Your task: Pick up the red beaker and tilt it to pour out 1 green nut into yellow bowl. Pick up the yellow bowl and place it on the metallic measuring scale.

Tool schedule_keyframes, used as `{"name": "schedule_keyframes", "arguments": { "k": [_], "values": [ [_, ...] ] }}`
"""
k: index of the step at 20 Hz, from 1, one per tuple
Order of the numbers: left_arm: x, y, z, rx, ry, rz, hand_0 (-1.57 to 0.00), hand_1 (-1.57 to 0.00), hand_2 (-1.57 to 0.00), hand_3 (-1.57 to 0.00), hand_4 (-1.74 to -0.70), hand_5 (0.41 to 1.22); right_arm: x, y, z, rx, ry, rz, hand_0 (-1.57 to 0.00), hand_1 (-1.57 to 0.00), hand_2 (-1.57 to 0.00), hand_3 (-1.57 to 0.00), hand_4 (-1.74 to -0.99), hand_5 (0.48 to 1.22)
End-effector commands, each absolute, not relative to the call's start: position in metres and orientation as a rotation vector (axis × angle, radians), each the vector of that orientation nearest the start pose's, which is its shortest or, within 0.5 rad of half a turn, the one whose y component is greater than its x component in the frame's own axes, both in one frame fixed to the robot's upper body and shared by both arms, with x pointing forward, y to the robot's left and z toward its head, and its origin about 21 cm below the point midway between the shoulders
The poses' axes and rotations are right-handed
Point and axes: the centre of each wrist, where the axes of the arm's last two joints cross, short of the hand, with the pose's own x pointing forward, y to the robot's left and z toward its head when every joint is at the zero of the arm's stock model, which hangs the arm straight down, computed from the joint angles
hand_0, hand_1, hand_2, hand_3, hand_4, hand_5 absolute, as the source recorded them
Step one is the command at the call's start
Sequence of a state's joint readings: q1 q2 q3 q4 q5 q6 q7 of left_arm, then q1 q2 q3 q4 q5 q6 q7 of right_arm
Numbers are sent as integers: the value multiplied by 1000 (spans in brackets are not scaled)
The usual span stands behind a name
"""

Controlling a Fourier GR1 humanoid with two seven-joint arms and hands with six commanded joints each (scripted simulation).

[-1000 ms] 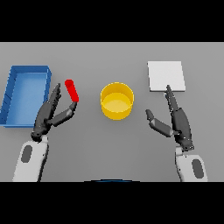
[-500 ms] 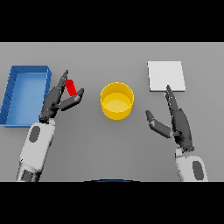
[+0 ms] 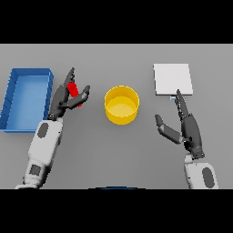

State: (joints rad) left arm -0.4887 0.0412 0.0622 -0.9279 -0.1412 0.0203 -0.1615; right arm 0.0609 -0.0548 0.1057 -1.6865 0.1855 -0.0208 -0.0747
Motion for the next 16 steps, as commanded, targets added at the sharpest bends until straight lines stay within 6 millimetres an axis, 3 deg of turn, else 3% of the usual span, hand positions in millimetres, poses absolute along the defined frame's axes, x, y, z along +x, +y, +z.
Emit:
{"name": "schedule_keyframes", "arguments": {
  "k": [1,2,4,6,9,11,14,16],
  "values": [
    [361,196,-25,48,-1546,-235,1,1,-6,1,-1303,719,230,-219,14,-127,-1711,241,1,1,1,1,-1246,646],
    [362,199,-28,43,-1544,-222,-4,-7,-54,-37,-1328,738,229,-216,11,-125,-1704,245,1,1,1,1,-1244,644],
    [363,193,-35,33,-1553,-197,-207,-230,-287,-254,-1401,787,226,-218,15,-134,-1714,245,1,1,1,1,-1240,645],
    [364,187,-36,86,-1551,-177,-551,-588,-662,-728,-1471,943,227,-219,16,-140,-1716,244,1,1,1,1,-1237,648],
    [369,178,-34,145,-1558,-252,-1049,-1067,-1106,-1058,-1589,1079,230,-218,17,-136,-1702,249,1,1,1,1,-1239,648],
    [371,181,-31,137,-1554,-253,-1237,-1248,-1273,-1154,-1636,1130,230,-218,16,-136,-1709,252,1,1,1,1,-1242,650],
    [368,179,-32,135,-1562,-264,-1400,-1406,-1419,-1357,-1542,1174,232,-218,17,-111,-1707,232,1,1,1,1,-1255,644],
    [370,181,-29,67,-1598,-215,-1462,-1465,-1473,-1434,-1614,1165,231,-218,16,-129,-1707,244,1,1,1,1,-1245,642]
  ]
}}
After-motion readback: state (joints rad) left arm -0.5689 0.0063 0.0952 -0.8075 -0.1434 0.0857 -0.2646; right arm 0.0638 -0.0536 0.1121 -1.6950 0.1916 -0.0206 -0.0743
